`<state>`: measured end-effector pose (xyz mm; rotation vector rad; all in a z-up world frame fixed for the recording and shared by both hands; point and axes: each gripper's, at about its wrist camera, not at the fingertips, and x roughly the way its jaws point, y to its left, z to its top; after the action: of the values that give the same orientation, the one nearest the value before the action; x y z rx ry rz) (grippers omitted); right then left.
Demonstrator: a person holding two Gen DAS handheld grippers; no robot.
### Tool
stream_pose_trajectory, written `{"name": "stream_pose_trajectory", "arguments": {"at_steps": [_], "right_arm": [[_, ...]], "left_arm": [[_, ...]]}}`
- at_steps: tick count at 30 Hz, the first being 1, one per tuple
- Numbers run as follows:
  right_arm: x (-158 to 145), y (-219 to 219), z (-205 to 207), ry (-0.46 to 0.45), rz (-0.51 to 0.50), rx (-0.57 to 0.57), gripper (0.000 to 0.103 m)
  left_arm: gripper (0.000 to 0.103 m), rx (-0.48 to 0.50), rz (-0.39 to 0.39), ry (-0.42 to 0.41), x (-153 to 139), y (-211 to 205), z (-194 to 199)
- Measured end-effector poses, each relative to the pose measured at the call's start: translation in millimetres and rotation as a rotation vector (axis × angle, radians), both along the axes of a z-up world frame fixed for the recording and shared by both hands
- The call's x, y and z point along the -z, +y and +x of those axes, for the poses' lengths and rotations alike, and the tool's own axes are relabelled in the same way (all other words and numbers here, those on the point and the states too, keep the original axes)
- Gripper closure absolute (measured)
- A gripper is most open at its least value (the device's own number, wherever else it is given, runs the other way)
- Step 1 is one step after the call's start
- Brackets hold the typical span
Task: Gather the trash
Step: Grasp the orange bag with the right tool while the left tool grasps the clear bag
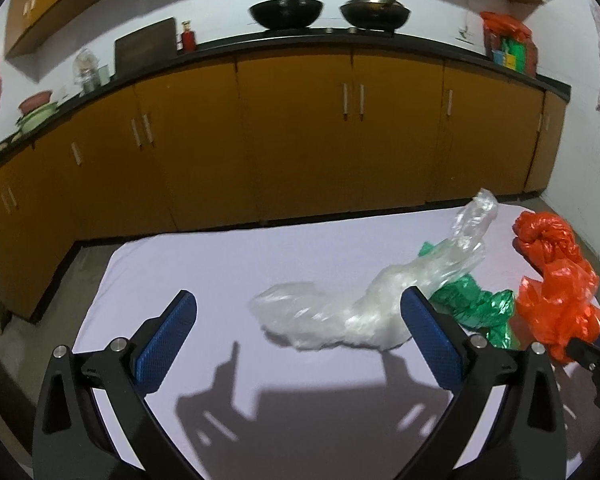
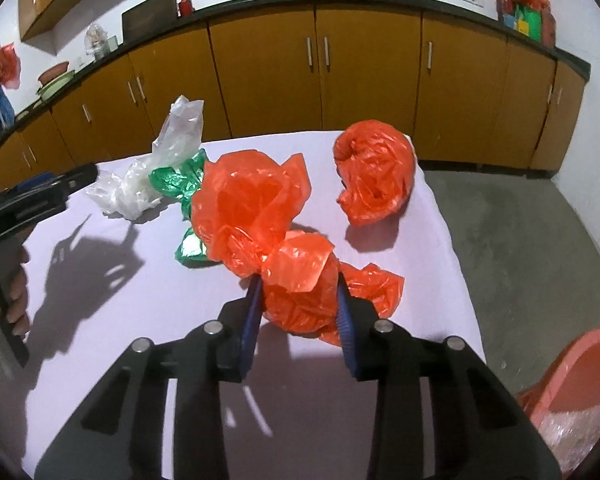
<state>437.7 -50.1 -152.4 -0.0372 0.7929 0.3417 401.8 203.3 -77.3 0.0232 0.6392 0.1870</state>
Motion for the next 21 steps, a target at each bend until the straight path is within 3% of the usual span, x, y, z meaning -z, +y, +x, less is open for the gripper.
{"name": "stream_pose_trajectory", "arguments": {"at_steps": [5, 15, 17, 21], "right_arm": [[-2.2, -8.0, -10.1, 0.017, 0.035, 0.011, 0.069], [-1.7, -13.5, -15.5, 0.028, 0.055, 0.013, 0.069], [-1.8, -14.4, -12.4, 0.030, 0.058, 0.014, 0.069], [-2.0, -13.8, -10.6, 0.031, 0.058, 0.017, 0.069]], "left_arm": [[0.002, 0.045, 0.059, 0.048, 9.2, -10.3, 22.4], [0.004, 0.145, -0.098, 0.151, 29.2, -3.1, 38.6], [0.014, 0.169, -0.127, 0.171, 34.6, -3.7, 38.8], [0.045, 0.222, -0.181, 0.187, 36.3, -8.0, 36.8]]}}
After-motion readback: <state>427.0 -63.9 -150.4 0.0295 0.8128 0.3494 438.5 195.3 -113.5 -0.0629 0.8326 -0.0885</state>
